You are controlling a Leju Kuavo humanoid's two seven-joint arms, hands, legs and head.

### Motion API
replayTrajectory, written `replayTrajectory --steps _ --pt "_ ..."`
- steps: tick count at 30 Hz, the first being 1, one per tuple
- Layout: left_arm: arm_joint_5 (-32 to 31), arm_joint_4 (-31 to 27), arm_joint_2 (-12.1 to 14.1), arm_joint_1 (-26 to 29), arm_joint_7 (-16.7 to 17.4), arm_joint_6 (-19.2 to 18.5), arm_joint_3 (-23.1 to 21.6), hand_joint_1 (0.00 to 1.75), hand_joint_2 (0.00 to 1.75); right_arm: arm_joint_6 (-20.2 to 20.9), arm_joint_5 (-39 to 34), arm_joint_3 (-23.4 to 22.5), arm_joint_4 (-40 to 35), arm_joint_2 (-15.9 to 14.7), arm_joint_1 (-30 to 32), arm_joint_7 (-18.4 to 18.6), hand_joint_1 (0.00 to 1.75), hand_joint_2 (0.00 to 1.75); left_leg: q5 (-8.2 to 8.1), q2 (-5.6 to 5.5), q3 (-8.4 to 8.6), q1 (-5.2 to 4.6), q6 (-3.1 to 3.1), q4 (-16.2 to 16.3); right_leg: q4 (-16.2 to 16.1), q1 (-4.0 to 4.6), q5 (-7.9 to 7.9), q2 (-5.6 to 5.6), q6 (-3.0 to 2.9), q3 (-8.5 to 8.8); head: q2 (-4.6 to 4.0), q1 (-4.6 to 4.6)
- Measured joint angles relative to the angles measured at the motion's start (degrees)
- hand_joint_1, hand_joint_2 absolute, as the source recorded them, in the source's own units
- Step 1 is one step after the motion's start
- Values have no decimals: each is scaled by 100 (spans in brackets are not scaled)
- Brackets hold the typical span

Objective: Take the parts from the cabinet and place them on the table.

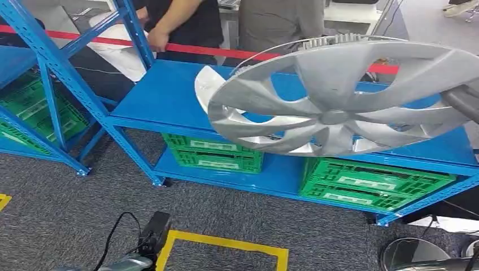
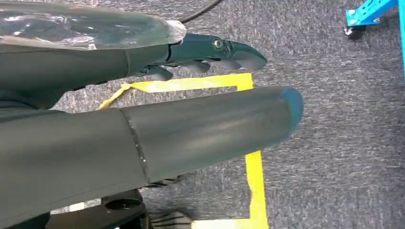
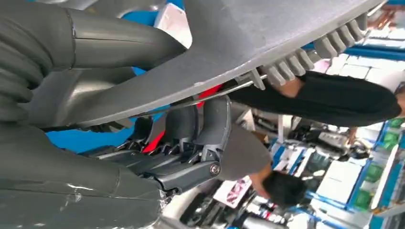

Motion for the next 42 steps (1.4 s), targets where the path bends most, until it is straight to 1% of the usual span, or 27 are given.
replayTrajectory --steps 3,5,6,7,8,11,12,13,14,16,17,20,22,24,26,27,28,29,31,32,33,36,37,38,39,41,42 --pt "0 -2 0 0 0 0 0 0 0 0 0 2 5 9 4 -7 175 175 -7 -1 -8 -1 -10 3 -56 -2 -26 13 6 11 0 0" --pt "0 0 9 -5 0 0 0 0 0 2 0 18 51 35 7 -46 175 175 -19 -9 -53 -15 -35 11 -70 15 -147 78 5 75 0 13" --pt "2 0 7 -10 0 0 0 0 0 9 2 88 153 144 79 -105 175 175 10 -58 -130 -4 -151 29 -127 55 -181 52 -157 22 0 -28" --pt "0 -2 18 -15 0 0 0 0 0 15 9 96 177 186 79 -103 175 175 -76 -24 -130 12 -205 104 -165 26 -177 11 -216 68 0 -33" --pt "0 -2 13 -31 0 2 0 0 0 15 11 96 192 212 76 -107 175 175 -211 64 -273 1 -235 384 -165 26 -189 -13 -256 77 0 -70" --pt "0 -2 13 -24 0 0 0 0 0 9 2 105 249 267 71 -107 175 175 -740 129 -1090 5 -282 1827 -164 62 -211 -65 -319 75 0 -85" --pt "0 -2 13 -16 0 0 0 0 0 9 4 123 269 284 78 -107 175 175 -729 131 -1250 5 -278 2036 -164 71 -215 -67 -325 81 0 -94" --pt "0 -2 15 -13 0 0 0 0 0 11 4 149 291 306 85 -105 175 175 -576 131 -1264 3 -257 1946 -164 82 -217 -69 -327 92 0 -100" --pt "0 -2 15 -16 0 2 0 0 0 18 4 160 313 328 86 -109 175 175 -316 133 -1136 -4 -225 1575 -164 98 -222 -78 -334 104 0 -105" --pt "0 -2 22 -21 0 0 0 0 0 33 7 157 350 383 77 -156 175 175 240 186 -646 -35 -125 478 -164 113 -236 -95 -325 138 0 -116" --pt "2 -2 31 -26 0 2 0 0 0 50 22 160 376 418 67 -193 175 175 273 261 -524 -74 -83 133 -160 136 -244 -102 -311 138 0 -113" --pt "26 0 31 -36 -2 7 0 0 0 107 24 190 477 538 62 -291 175 175 297 219 -530 -103 -46 119 -167 154 -257 -115 -243 139 0 -111" --pt "59 -2 27 -34 -7 7 0 0 0 144 24 199 549 593 53 -337 175 175 355 197 -481 -43 26 25 -143 139 -292 -123 -177 115 0 -111" --pt "74 -2 33 -34 -18 17 0 0 0 179 22 236 619 660 17 -398 175 175 370 159 -468 -46 64 10 401 127 -650 -81 -140 -81 0 -85" --pt "87 0 35 -17 -18 20 0 0 0 210 13 265 706 711 15 -424 175 175 369 111 -468 -47 68 15 1398 115 -1084 -71 -97 -517 0 -81" --pt "96 0 35 -3 -20 22 0 0 0 221 11 291 756 739 20 -429 175 175 369 81 -468 -47 67 20 1703 115 -1157 -71 -84 -661 0 -74" --pt "105 0 35 11 -24 22 0 0 0 238 11 317 791 761 23 -433 175 175 367 48 -467 -45 66 27 1696 111 -1080 -71 -79 -670 0 -74" --pt "105 0 35 17 -26 22 0 0 0 256 11 341 822 781 19 -442 175 175 358 18 -465 -41 62 43 1410 105 -873 -70 -82 -544 0 -74" --pt "109 0 31 17 -26 22 0 0 0 264 11 365 879 820 -28 -481 175 175 322 -44 -462 -35 26 100 326 95 -320 -42 -105 -33 0 -74" --pt "111 0 31 18 -26 22 0 0 0 269 9 374 905 841 -53 -498 175 175 301 -60 -473 -35 1 118 -27 84 -304 24 -121 118 0 -74" --pt "116 0 33 11 -26 22 0 0 0 271 2 387 927 872 -75 -507 175 175 297 -73 -510 -72 -19 169 -122 120 -334 44 -145 172 0 -74" --pt "120 0 37 45 -28 22 0 0 0 271 4 407 986 936 -92 -512 175 175 331 -99 -516 -39 -100 116 -103 154 -323 19 -239 149 0 -90" --pt "120 0 64 45 -28 26 0 0 0 276 4 422 1001 966 -100 -509 175 175 305 -107 -526 -56 -128 132 -162 90 -293 -12 -287 188 0 -85" --pt "118 -2 55 50 -31 26 2 0 0 275 4 420 1019 975 -109 -509 175 175 206 -9 -575 -48 -162 275 -180 86 -279 -31 -314 204 0 -92" --pt "120 -2 53 48 -31 26 2 0 0 273 4 415 1034 982 -129 -514 175 175 7 59 -731 -43 -189 608 -180 83 -278 -51 -350 195 0 -122" --pt "120 -2 53 52 -33 26 2 0 0 278 2 420 1071 1019 -133 -527 175 175 -426 109 -1220 -19 -241 1608 -180 85 -285 -77 -363 188 0 -142" --pt "120 -2 53 58 -33 26 2 0 0 295 2 431 1093 1034 -131 -531 175 175 -523 120 -1398 -16 -255 1953 -180 85 -290 -93 -370 188 0 -148"
